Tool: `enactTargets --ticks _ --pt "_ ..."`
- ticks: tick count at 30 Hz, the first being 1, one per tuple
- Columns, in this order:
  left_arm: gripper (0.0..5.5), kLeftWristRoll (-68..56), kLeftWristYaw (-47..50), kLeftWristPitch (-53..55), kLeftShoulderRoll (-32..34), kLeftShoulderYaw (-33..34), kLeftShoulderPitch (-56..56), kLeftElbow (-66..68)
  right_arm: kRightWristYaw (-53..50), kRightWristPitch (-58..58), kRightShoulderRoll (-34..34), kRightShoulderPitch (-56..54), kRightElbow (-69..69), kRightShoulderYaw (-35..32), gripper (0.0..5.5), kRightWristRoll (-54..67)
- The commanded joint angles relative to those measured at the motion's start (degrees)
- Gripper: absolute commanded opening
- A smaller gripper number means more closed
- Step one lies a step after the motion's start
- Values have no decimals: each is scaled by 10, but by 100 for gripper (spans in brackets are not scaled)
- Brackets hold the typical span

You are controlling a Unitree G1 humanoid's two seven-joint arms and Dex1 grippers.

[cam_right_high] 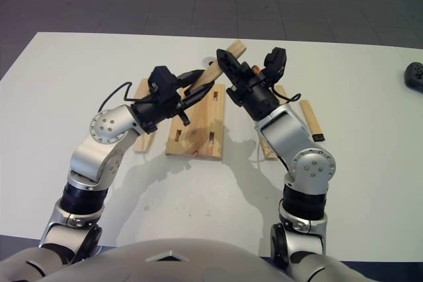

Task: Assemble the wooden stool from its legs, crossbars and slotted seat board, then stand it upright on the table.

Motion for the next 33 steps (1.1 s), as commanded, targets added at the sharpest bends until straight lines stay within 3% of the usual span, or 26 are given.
enactTargets --ticks 1,2,3,10,15,19,24,33 --pt "131 12 -1 -4 9 0 6 2 2 -13 -2 3 -2 -1 44 -15" --pt "131 12 0 -4 9 1 6 4 4 -15 -1 4 -2 -2 44 -17" --pt "167 14 1 -4 10 1 6 6 6 -17 -1 3 -1 -4 44 -19" --pt "282 6 5 7 19 35 6 15 29 -63 -18 -28 28 -50 43 -56" --pt "377 -87 26 81 11 138 18 -7 76 -112 -94 -24 39 -75 43 -219" --pt "440 -81 134 101 -9 223 -2 34 152 -148 -125 37 62 -39 43 -355" --pt "526 -57 223 94 -30 256 -27 66 221 -194 -123 71 112 -7 43 -456" --pt "540 -61 254 100 -40 256 -16 73 265 -208 -99 69 150 -15 43 -510"
